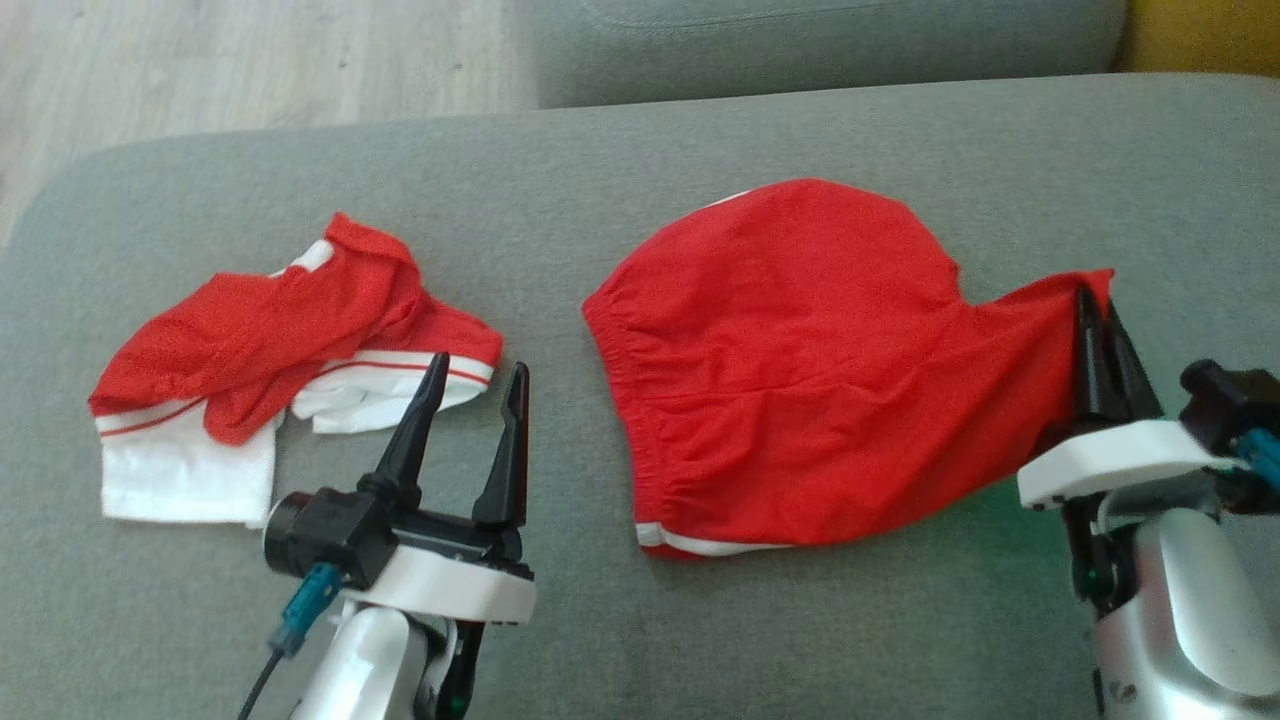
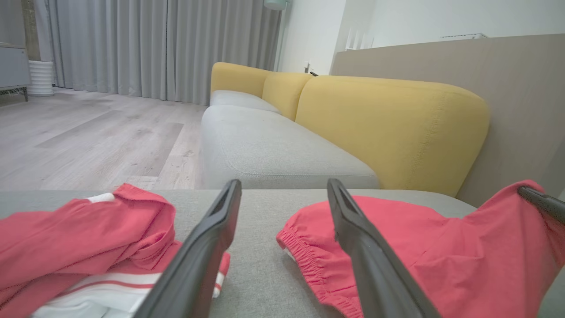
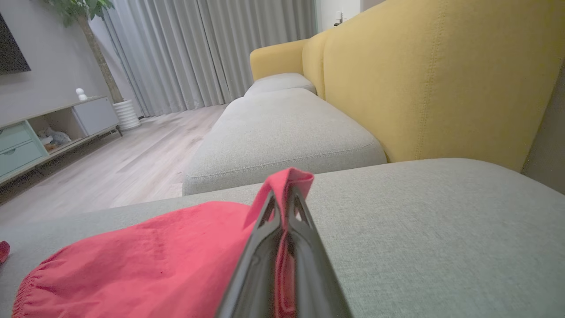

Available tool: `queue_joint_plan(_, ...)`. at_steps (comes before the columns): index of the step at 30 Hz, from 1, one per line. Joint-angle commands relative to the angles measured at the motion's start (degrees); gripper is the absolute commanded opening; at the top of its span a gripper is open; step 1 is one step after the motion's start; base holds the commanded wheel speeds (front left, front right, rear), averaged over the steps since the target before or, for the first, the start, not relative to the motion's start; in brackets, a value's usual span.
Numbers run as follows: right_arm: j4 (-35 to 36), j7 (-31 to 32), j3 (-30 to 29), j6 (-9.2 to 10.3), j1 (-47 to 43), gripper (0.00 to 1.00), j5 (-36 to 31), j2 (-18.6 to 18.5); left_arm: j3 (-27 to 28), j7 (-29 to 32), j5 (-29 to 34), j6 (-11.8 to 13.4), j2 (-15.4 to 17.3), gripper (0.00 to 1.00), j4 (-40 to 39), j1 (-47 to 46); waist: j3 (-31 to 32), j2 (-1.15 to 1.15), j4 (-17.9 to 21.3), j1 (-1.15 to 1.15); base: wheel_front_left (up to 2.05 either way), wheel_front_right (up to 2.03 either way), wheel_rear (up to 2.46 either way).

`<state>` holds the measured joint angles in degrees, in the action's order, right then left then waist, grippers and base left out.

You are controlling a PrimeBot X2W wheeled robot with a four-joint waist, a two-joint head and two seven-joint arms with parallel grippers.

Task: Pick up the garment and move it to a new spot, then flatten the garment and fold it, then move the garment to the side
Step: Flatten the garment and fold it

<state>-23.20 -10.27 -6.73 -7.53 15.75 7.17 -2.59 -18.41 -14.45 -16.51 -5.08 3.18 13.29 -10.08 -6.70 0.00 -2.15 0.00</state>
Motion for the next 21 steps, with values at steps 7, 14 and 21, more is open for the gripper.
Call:
queue_joint_plan(7, 5.1, 5.1, 0.1, 0.04, 3.6, 0.00, -5.6, -0.3, 2.0, -0.5, 0.6, -0.5, -0.2, 1.00, -1.5, -1.6, -0.7, 0.00, -3.6, 0.00, 0.00, 0.00, 0.00)
queue_joint_plan(14, 4.8, 5.7, 1.4, 0.04, 4.2, 0.00, -5.0, -0.3, 2.9, -0.5, 1.2, -0.7, -0.2, 1.00, -1.4, -1.2, -0.8, 0.00, -3.8, 0.00, 0.00, 0.00, 0.00)
queue_joint_plan(21, -2.4, 10.1, -1.0, 0.04, 10.0, 0.00, -11.5, -0.3, 1.9, -0.5, 1.9, -1.2, -0.3, 1.00, -1.3, -3.0, -2.7, 0.00, -5.5, 0.00, 0.00, 0.00, 0.00)
